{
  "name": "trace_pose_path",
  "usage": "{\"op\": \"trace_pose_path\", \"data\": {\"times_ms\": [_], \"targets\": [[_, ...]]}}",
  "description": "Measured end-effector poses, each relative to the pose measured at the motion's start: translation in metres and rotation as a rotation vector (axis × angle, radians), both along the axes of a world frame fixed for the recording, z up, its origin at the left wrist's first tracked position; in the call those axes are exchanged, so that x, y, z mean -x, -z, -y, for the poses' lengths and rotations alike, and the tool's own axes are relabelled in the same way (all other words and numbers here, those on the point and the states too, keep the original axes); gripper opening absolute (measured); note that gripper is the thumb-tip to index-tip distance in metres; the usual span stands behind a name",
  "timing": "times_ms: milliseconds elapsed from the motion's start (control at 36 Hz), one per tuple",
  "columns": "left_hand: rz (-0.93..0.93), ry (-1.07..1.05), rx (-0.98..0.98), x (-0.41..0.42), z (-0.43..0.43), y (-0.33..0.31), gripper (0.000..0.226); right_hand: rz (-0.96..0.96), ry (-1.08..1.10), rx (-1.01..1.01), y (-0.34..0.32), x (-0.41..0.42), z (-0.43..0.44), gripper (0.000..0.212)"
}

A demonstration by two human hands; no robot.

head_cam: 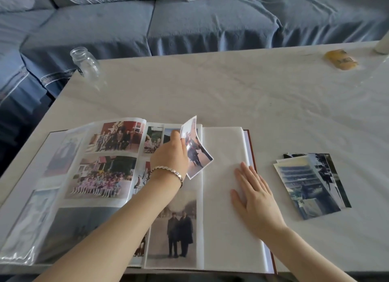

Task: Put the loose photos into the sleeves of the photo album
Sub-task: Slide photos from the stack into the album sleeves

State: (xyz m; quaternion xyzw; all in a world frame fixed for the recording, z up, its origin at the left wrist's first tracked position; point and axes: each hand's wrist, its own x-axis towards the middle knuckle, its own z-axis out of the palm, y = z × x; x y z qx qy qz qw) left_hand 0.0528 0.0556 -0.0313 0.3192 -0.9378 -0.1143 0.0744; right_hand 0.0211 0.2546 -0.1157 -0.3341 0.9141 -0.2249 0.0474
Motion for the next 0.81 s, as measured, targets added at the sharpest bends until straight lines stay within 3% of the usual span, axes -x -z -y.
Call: {"op": "trace_pose_path", "data": {"times_ms": [139,333,417,500,611,806], "targets": [[-0.020,0.029,0.034,-0.001,0.002,0.003,0.031,-0.044,0.024,0.000,0.005,-0.001,0.001,0.069],[-0.407,0.011,0.003,-0.005,0.009,-0.005,0.022,-0.196,0.015,-0.029,-0.001,-0.004,0.004,0.059],[-0.374,0.055,-0.003,-0.007,0.009,-0.002,0.020,-0.251,-0.013,0.015,-0.002,-0.006,0.013,0.042],[-0.352,0.137,0.084,-0.008,0.005,-0.004,0.016,-0.220,-0.004,0.023,0.005,-0.010,0.017,0.045],[-0.304,0.234,0.257,-0.006,0.000,-0.009,0.028,-0.179,0.001,0.015,0.007,-0.010,0.017,0.045],[-0.231,0.345,0.249,0.002,-0.007,0.000,0.034,-0.149,-0.011,0.002,0.004,-0.010,0.016,0.045]]}}
